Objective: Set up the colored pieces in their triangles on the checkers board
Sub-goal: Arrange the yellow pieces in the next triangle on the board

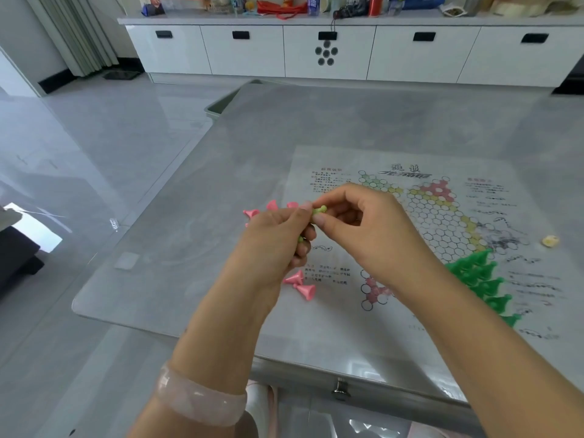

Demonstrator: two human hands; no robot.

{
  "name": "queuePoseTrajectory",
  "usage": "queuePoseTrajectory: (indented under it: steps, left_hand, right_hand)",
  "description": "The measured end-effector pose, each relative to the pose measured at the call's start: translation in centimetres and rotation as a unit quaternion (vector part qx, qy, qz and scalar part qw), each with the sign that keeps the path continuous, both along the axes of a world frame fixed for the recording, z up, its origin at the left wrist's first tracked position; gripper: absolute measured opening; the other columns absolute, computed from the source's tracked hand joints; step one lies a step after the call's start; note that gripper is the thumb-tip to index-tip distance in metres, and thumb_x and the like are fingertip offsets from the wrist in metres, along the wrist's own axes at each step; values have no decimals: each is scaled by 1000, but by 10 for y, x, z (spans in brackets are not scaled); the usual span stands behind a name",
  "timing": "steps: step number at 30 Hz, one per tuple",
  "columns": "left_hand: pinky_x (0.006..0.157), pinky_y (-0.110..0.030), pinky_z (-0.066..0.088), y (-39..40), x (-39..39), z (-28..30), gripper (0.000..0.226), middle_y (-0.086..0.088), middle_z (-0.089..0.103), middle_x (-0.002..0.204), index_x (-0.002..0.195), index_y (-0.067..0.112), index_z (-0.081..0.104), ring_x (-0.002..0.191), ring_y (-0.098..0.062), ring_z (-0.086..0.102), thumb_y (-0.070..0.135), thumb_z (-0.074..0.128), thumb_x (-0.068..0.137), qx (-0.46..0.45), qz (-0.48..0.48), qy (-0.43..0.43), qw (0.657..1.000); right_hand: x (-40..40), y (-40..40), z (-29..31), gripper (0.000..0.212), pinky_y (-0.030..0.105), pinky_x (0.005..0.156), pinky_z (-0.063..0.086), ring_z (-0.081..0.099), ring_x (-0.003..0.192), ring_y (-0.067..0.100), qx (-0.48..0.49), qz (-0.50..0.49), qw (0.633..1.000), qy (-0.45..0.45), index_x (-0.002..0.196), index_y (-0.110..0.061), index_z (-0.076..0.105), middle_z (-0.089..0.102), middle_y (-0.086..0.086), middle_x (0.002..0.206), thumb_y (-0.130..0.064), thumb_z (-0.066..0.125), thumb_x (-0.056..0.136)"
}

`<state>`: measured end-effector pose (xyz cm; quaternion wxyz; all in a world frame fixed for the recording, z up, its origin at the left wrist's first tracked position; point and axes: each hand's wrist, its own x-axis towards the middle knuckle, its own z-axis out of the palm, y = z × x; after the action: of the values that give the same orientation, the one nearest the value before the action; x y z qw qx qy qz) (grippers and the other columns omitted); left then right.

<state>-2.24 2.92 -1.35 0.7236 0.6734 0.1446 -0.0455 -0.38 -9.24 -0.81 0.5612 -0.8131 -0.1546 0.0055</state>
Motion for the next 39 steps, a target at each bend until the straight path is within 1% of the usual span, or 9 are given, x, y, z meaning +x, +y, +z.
queuePoseTrajectory:
  steps: [2,6,8,9,12,16,20,23,39]
  left_hand:
    - [38,-15,32,-2,1,2,26,2,48,56,72,9,59,43,-7,39,20,49,93,-36,2,18,999]
    - [43,-18,41,-1,1,6,12,-4,51,62,90,2,60,47,-12,46,9,51,86,-159,23,61,985]
    - [49,-21,48,2,1,6,17,-8,52,69,98,-1,56,55,-17,51,3,46,85,-219,35,65,973]
    - [53,-23,50,3,1,6,21,-10,52,73,101,-2,55,59,-19,53,1,42,86,-233,37,64,970]
    - [56,-23,52,4,1,5,28,-12,54,78,107,-4,53,63,-20,54,-2,34,87,-230,38,62,970]
    - [45,-17,47,5,3,6,21,-10,58,74,99,-1,56,50,-13,54,2,37,91,-207,53,57,975]
    - [44,-15,45,9,5,7,20,-8,59,71,88,3,56,46,-11,54,4,37,91,-205,71,45,975]
    - [43,-15,44,10,5,8,20,-7,58,68,87,3,57,46,-11,53,3,37,91,-198,77,43,976]
    - [44,-17,42,8,4,11,23,-7,56,66,84,4,57,45,-11,52,2,35,90,-185,82,47,978]
  right_hand:
    - [1,-2,-2,9,19,63,47,56,65,6,-9,-3,1000,-14,85,-19,67,64,-4,72,-12,64,81]
    - [14,-22,1,12,3,58,42,54,64,-12,-18,-87,995,-54,87,-25,65,60,-17,74,-15,58,85]
    - [25,-36,3,12,0,62,42,54,68,-13,-63,-147,984,-75,89,-26,63,59,-19,78,-17,56,87]
    - [30,-42,3,11,3,65,45,57,71,-9,-85,-172,978,-79,90,-24,63,61,-15,79,-17,54,88]
    - [44,-49,-2,11,25,70,50,64,77,12,-162,-204,963,-73,93,-15,63,67,1,85,-13,52,89]
    - [54,-44,-20,9,20,53,37,58,71,17,-263,-194,943,-56,91,-12,61,66,3,83,-13,53,88]
    - [55,-39,-34,4,23,54,33,54,73,17,-320,-176,930,-41,85,-17,57,63,1,84,-16,55,88]
    - [56,-38,-38,7,25,62,37,52,76,18,-332,-179,925,-49,89,-16,63,63,2,87,-17,57,86]
    - [55,-34,-48,8,27,63,33,45,82,17,-339,-191,919,-65,90,-15,63,56,5,94,-19,57,88]
